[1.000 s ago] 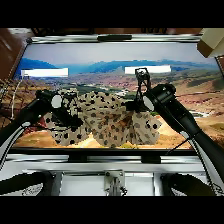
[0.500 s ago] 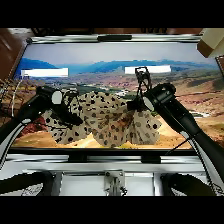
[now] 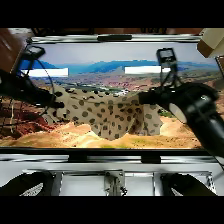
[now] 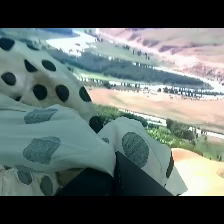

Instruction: Fold the shirts.

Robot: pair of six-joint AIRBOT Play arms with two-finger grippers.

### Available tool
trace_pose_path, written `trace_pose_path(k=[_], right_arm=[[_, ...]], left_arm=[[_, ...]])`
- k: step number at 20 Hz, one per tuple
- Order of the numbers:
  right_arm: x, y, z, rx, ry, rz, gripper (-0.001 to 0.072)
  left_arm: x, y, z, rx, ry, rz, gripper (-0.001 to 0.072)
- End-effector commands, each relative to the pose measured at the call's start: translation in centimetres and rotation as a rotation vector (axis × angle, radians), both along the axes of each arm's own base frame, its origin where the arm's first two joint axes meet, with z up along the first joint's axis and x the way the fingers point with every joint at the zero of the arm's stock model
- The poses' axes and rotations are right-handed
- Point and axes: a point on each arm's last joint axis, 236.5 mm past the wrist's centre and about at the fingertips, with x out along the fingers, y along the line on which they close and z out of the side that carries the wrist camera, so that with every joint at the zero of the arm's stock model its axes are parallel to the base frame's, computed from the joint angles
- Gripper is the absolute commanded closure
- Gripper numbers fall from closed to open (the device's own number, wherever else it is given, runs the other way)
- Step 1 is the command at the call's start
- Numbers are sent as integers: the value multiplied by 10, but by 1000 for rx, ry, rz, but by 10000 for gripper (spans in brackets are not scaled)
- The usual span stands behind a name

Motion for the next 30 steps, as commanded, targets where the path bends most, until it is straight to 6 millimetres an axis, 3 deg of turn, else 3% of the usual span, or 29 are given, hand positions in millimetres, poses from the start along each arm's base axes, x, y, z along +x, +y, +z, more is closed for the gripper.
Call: trace_pose_path(k=[1,3,5,7,8,11,13,16,19,21,22,23,24,25,27,28,30], right_arm=[[-21,-15,66,111,-177,-5,654],[-32,-19,97,138,-271,40,655],[-37,-19,125,173,-372,68,655],[-36,-18,138,189,-423,79,655],[-34,-20,135,172,-415,72,655],[-29,-38,92,63,-267,-14,655],[-27,-44,56,-21,-138,-51,654],[-4,-14,11,-36,-28,-10,654],[19,17,-40,-49,66,33,654],[20,30,-68,-41,143,41,654],[19,34,-76,-32,167,44,654],[18,37,-79,-24,179,45,654],[18,37,-78,-21,180,45,654],[17,36,-78,-22,179,44,654],[14,32,-80,-36,196,36,654],[10,30,-82,-46,215,29,654],[2,24,-87,-62,259,15,654]], left_arm=[[-18,19,49,-44,-112,52,658],[-23,18,58,-101,-124,101,658],[-23,-5,69,-203,-157,57,658],[-15,-18,81,-263,-208,37,658],[-11,-19,84,-273,-229,38,658],[4,-3,74,-218,-235,88,658],[16,10,48,-180,-179,136,657],[27,19,-25,-118,-15,175,657],[49,12,-101,-105,58,186,657],[58,9,-132,-107,89,204,654],[61,9,-135,-104,95,208,602],[66,15,-130,-94,79,214,413],[70,26,-118,-68,54,225,178],[71,41,-101,-24,37,227,30],[60,79,-62,107,24,208,26],[53,108,-43,198,0,238,51],[37,157,-21,271,-59,369,52]])
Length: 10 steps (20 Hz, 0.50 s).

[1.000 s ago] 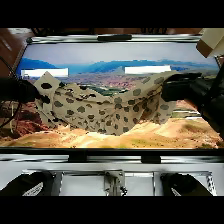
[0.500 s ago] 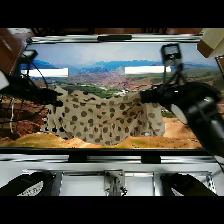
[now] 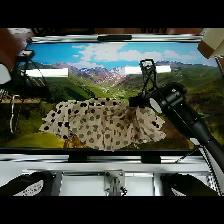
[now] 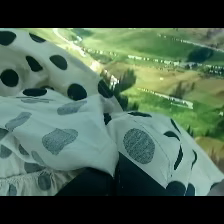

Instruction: Fold the shirts.

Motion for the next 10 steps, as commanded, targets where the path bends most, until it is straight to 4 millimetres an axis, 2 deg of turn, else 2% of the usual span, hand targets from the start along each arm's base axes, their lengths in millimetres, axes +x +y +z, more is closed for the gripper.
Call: trace_pose_path(k=[1,3,5,6,8,10], right_arm=[[-15,-8,-11,-27,79,-29,654],[-20,-10,-13,-29,104,-46,654],[-23,-7,-15,-14,117,-45,653],[-24,-5,-15,-5,124,-45,653],[-26,-1,-16,12,134,-46,653],[-28,1,-17,24,143,-44,653]], left_arm=[[-29,81,32,154,-47,175,49],[-49,120,4,163,-43,259,30],[-70,151,-37,149,-4,332,30],[-80,158,-58,125,31,347,37],[-78,157,-90,33,20,384,51],[-69,162,-100,41,7,376,51]])
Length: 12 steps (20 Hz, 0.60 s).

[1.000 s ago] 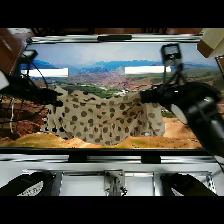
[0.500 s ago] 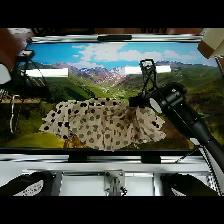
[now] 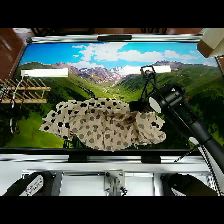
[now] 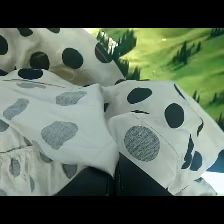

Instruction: Fold the shirts.

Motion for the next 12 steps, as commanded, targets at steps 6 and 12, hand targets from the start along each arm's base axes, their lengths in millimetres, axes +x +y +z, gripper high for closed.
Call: trace_pose_path(k=[6,12], right_arm=[[-5,4,-2,20,25,-4,653],[-9,9,-3,43,40,-2,653]], left_arm=[[2,46,-47,85,68,-1,51],[-3,76,-83,56,121,70,53]])
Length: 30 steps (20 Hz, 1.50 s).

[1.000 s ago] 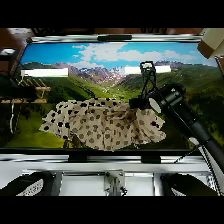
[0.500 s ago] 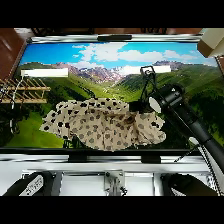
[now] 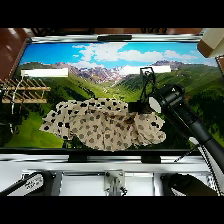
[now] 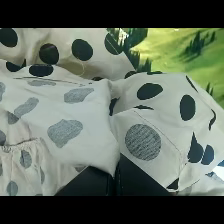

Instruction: Fold the shirts.

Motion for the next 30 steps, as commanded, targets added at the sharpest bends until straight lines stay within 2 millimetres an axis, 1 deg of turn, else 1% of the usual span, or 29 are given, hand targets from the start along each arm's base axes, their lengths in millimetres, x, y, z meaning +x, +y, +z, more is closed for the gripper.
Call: trace_pose_path(k=[1,6,8,10,11,12,13,14,15,16,17,19,20,21,22,24,28,30], right_arm=[[-3,4,-1,17,12,1,653],[-4,6,-1,24,16,1,653],[-5,8,-2,33,23,2,653],[-5,8,-2,34,24,2,653],[-5,8,-2,34,24,1,653],[-6,8,-2,37,28,1,653],[-7,9,-2,41,32,1,653],[-8,11,-2,46,37,2,653],[-9,12,-3,52,40,2,653],[-9,12,-3,54,42,2,653],[-9,12,-3,54,41,2,653],[-9,12,-3,53,40,3,653],[-9,12,-2,53,40,2,653],[-9,12,-2,53,40,2,653],[-9,12,-2,54,40,3,653],[-8,12,-2,51,38,3,653],[-8,12,-2,52,35,3,653],[-6,12,-2,54,29,4,653]], left_arm=[[-5,21,-20,-4,26,41,53],[-11,38,-46,-31,55,83,60],[-17,40,-62,-52,95,88,62],[-20,38,-76,-68,142,53,63],[-20,38,-80,-72,148,52,105],[-18,39,-82,-70,143,49,127],[-14,40,-82,-65,131,45,129],[-11,41,-82,-60,119,41,188],[-9,43,-82,-55,108,38,287],[-7,43,-81,-53,102,37,353],[-6,43,-81,-50,96,36,442],[-7,44,-81,-49,103,22,557],[-7,44,-81,-49,108,13,651],[-7,43,-81,-49,108,14,659],[-6,43,-79,-51,107,20,661],[3,45,-66,-47,63,33,662],[33,50,-6,-26,-103,67,663],[39,45,21,-32,-167,80,663]])
